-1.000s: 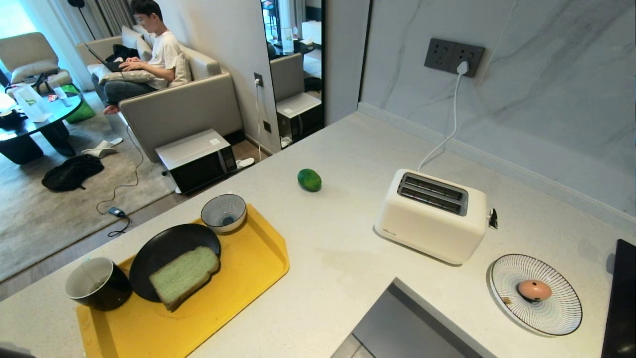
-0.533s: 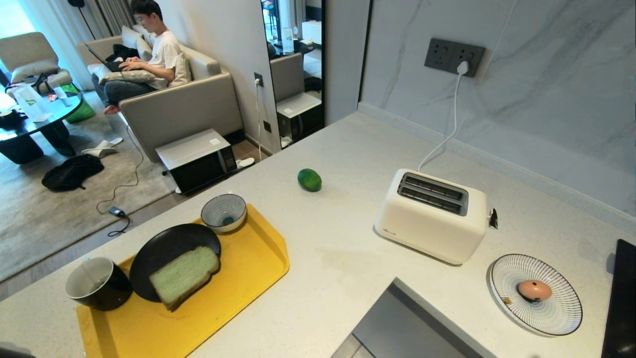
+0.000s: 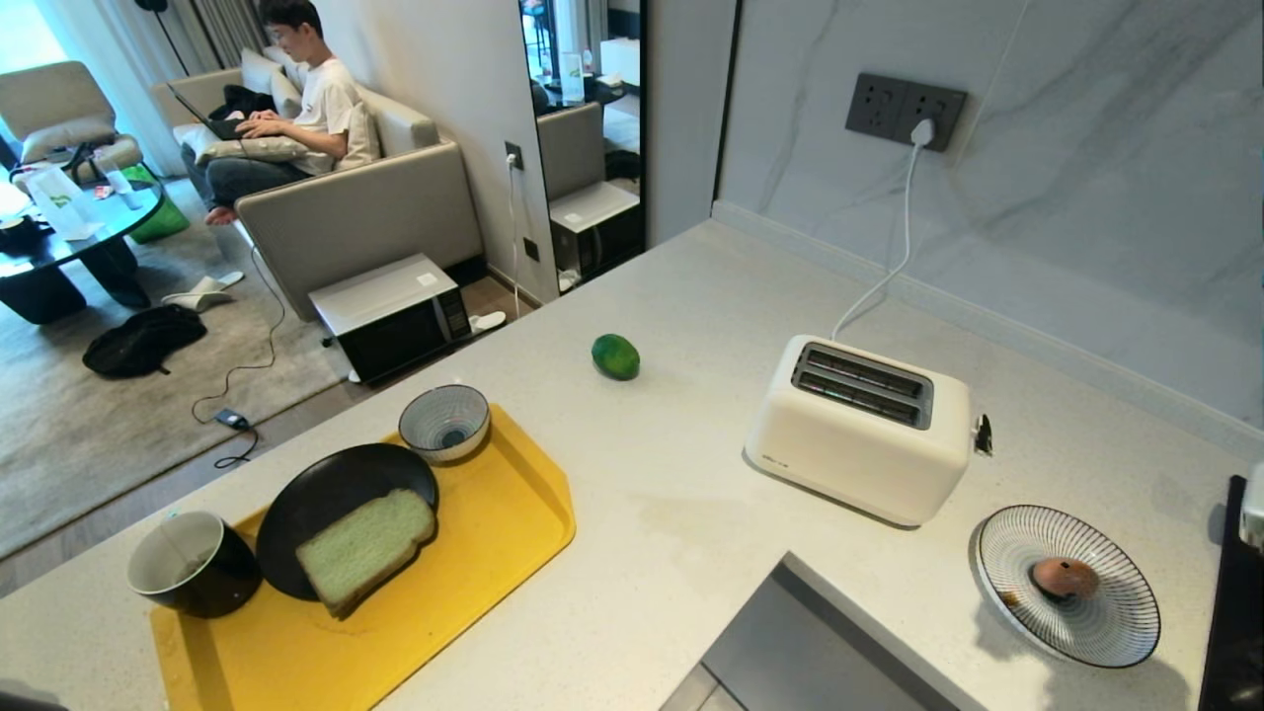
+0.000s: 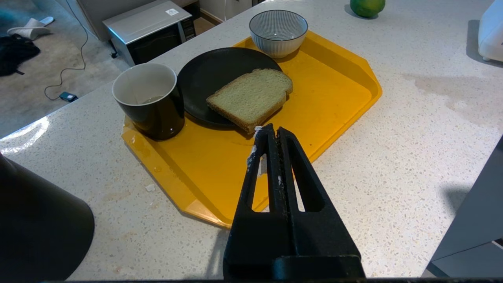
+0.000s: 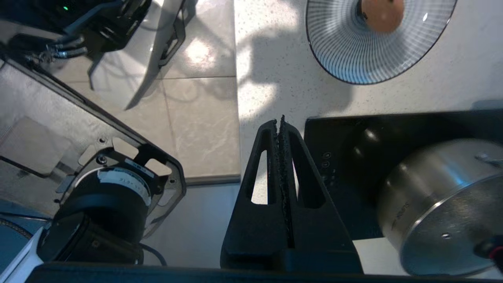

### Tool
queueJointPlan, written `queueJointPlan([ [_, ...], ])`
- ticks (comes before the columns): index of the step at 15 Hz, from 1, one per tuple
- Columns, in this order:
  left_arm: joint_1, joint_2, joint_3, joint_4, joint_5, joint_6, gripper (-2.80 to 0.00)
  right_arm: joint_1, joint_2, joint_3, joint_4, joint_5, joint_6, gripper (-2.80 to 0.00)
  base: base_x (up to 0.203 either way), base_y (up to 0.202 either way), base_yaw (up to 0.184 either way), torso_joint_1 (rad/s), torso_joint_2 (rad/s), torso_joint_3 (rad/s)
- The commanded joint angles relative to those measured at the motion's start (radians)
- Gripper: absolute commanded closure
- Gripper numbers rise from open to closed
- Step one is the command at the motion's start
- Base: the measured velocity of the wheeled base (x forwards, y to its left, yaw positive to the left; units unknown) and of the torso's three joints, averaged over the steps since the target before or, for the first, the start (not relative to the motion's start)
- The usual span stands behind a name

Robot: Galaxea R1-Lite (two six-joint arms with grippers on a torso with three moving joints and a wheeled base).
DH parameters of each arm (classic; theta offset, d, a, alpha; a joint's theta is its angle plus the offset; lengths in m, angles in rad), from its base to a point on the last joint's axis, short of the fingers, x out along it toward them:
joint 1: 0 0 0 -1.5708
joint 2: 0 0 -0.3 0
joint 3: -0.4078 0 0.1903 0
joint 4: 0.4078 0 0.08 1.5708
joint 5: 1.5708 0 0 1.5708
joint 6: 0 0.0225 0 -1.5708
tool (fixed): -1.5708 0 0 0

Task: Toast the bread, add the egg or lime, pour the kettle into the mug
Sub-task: Pick up the egg

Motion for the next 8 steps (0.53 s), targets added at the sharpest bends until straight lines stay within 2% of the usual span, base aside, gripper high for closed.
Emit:
queueJointPlan([
  [1,0.000,0.001,-0.001,0.000,0.000,-0.001,0.00,-0.101,0.084,-0.016,0.003,0.030,-0.011,0.00,0.000,0.000,0.000,0.000,0.00,0.000],
  [3,0.000,0.001,0.000,0.000,0.000,-0.001,0.00,-0.201,0.108,-0.018,-0.023,0.065,-0.037,0.00,0.000,0.000,0.000,0.000,0.00,0.000],
  [5,0.000,0.001,0.000,0.000,0.000,-0.001,0.00,-0.257,0.108,0.053,-0.087,0.088,-0.159,0.00,0.000,0.000,0.000,0.000,0.00,0.000],
  [7,0.000,0.001,0.001,0.000,0.000,-0.001,0.00,-0.307,0.097,0.174,-0.211,0.133,-0.293,0.00,0.000,0.000,0.000,0.000,0.00,0.000],
  [8,0.000,0.001,-0.001,0.000,0.000,-0.001,0.00,-0.317,0.095,0.231,-0.288,0.140,-0.333,-2.80,0.000,0.000,0.000,0.000,0.00,0.000],
])
